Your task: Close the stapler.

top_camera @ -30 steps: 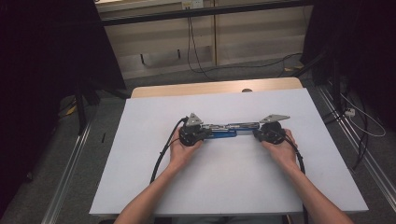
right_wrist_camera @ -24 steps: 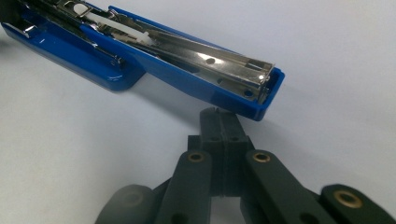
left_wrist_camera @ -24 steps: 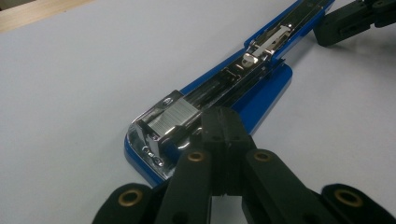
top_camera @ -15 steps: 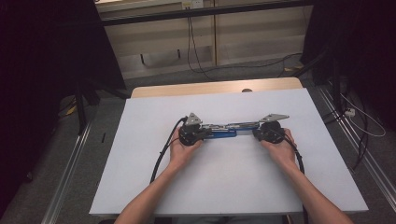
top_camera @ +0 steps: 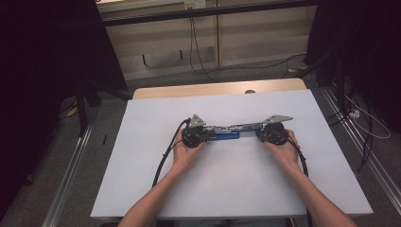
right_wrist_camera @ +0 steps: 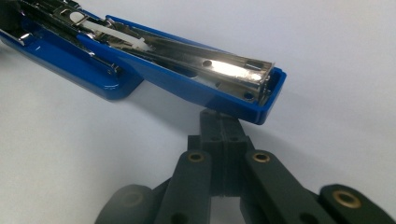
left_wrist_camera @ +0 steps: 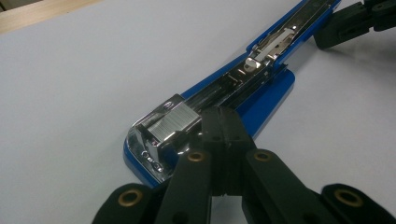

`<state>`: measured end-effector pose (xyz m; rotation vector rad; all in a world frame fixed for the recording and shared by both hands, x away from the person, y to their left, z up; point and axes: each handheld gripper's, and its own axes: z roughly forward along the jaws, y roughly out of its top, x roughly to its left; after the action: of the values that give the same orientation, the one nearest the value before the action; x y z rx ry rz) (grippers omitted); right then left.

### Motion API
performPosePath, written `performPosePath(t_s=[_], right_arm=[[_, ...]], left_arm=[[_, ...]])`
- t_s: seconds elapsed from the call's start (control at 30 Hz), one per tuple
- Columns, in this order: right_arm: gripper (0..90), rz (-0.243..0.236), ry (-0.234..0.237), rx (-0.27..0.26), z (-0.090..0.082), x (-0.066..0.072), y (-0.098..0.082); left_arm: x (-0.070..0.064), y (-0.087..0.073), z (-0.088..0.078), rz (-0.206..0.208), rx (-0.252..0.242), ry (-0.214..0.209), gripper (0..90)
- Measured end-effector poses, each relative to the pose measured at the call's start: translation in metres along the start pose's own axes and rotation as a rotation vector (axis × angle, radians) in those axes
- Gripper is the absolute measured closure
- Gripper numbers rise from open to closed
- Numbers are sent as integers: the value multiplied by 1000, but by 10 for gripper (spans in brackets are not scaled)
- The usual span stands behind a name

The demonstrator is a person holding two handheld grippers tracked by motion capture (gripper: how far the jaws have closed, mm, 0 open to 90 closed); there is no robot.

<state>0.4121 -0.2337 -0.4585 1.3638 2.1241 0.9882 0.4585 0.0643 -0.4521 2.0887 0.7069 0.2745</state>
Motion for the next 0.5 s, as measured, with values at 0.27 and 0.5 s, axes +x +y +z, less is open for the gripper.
performPosePath(t_s=[0.27,0.5], right_arm=[[900,6,3,-28,-1,-1,0],[900,7,10,-60,-2,1,1]], left_arm=[[0,0,0,0,0,4,900],[0,0,-1,0,2,3,900]])
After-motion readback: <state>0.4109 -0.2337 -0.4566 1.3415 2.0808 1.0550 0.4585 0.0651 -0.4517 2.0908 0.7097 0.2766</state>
